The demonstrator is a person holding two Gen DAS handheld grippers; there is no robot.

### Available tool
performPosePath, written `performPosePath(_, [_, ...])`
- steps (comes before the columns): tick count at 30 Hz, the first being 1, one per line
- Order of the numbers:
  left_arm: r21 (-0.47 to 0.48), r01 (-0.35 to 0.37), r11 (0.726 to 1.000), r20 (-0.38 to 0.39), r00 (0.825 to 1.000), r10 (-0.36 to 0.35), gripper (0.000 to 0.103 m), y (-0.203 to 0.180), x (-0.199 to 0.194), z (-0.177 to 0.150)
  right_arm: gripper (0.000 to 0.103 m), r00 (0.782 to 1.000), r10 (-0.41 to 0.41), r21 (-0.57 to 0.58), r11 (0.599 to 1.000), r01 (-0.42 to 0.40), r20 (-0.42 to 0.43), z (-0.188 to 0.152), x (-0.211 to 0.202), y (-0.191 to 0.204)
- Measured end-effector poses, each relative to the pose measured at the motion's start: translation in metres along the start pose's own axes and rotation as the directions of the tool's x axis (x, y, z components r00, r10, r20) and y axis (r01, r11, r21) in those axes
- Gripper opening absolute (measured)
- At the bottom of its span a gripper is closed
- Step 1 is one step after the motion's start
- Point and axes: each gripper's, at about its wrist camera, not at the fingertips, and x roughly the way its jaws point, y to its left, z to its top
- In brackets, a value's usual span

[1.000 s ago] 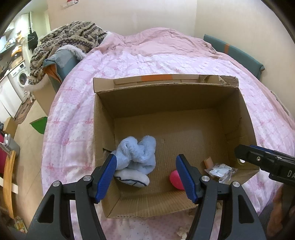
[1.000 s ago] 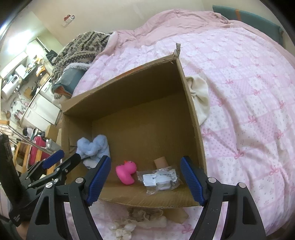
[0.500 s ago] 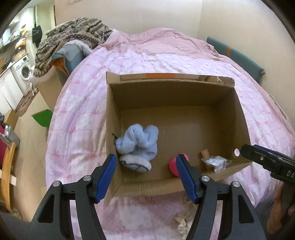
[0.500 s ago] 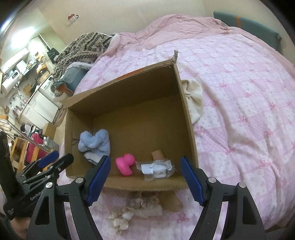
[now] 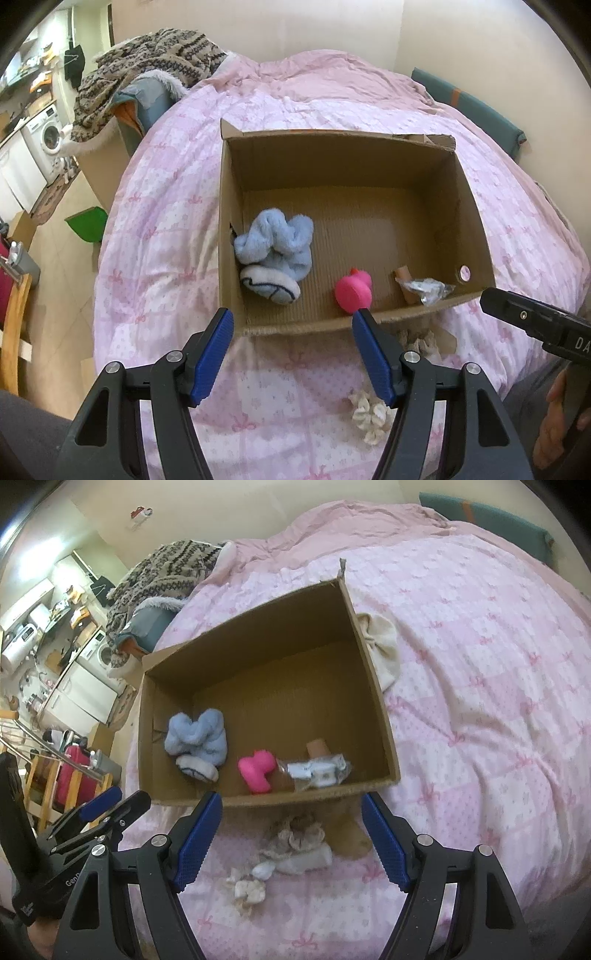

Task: Organize soft objects
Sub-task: 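Open both grippers to release the duck and sock pack, then withdraw, then grasp the white crumpled cloth with the left gripper while the right grasps the white sock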

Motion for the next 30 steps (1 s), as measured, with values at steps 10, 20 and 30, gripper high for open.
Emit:
performPosePath(10, [0.001, -0.012, 1.0, -0.031, 0.999, 0.012, 0.064, 0.0, 0.001, -0.018, 0.082, 0.999, -0.024, 0.0, 1.0, 0.024, -0.046, -0.019, 0.002, -0.004])
performPosePath(20, [-0.022, -0.011, 1.0, -0.09, 0.996, 0.009, 0.064, 0.007, 0.015, -0.028, 0.082, 0.993, -0.081, 0.041, 0.996, 0.085, -0.085, -0.026, 0.006, -0.021])
performPosePath(30, [0.017, 0.129, 0.991, -0.276, 0.954, -0.12, 0.064, -0.022, 0.051, -0.049, 0.082, 0.986, -0.104, 0.117, 0.986, 0.12, -0.134, -0.026, 0.016, -0.039])
